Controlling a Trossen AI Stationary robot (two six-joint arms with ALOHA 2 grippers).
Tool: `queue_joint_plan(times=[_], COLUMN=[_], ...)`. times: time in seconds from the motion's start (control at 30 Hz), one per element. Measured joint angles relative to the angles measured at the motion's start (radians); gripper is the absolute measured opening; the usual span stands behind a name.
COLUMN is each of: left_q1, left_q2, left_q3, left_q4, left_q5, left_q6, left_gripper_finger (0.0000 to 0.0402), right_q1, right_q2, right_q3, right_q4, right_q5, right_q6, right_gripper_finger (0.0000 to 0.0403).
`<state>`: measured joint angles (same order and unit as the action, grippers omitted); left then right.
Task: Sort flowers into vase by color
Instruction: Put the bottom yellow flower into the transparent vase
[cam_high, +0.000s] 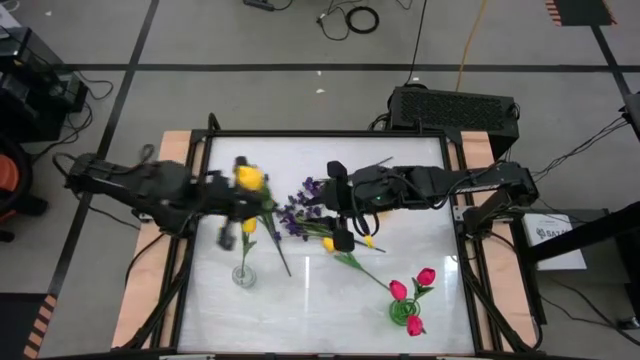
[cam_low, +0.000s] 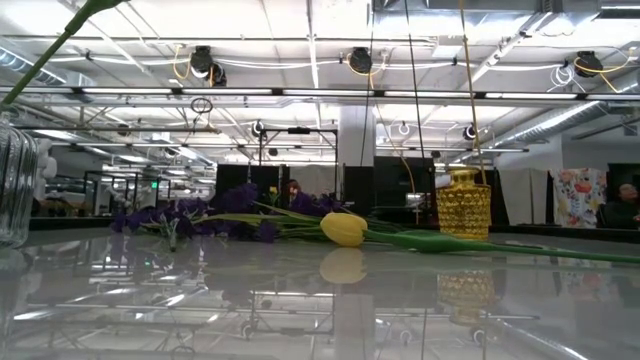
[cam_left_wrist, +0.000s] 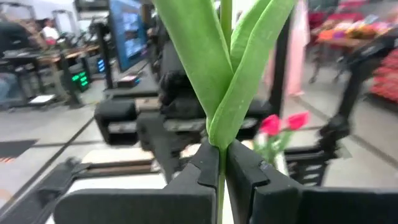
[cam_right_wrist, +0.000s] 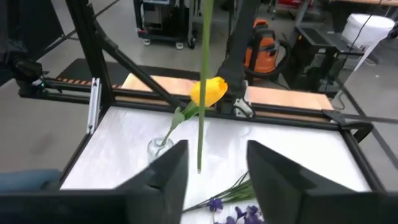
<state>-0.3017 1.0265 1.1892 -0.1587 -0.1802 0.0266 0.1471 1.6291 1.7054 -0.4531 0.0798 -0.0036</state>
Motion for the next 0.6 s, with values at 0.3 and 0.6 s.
queue_joint_plan(times=[0.3, 0.6], left_q1=[-0.193, -0.369], left_q2=[-0.187, -0.224], left_q3=[-0.002, -0.084], left_q4=[-0.07, -0.076], left_q5=[-0.006, -0.133], left_q6=[-0.032, -0.014], left_gripper_finger=[0.0012, 0.0011], right_q1=[0.012, 0.04], right_q2=[0.0, 0.0], right_q3=[0.0, 0.0], right_q4=[-0.009, -0.01], right_q5=[0.0, -0.002], right_q6=[0.026, 0.07], right_gripper_finger=[0.021, 0.021])
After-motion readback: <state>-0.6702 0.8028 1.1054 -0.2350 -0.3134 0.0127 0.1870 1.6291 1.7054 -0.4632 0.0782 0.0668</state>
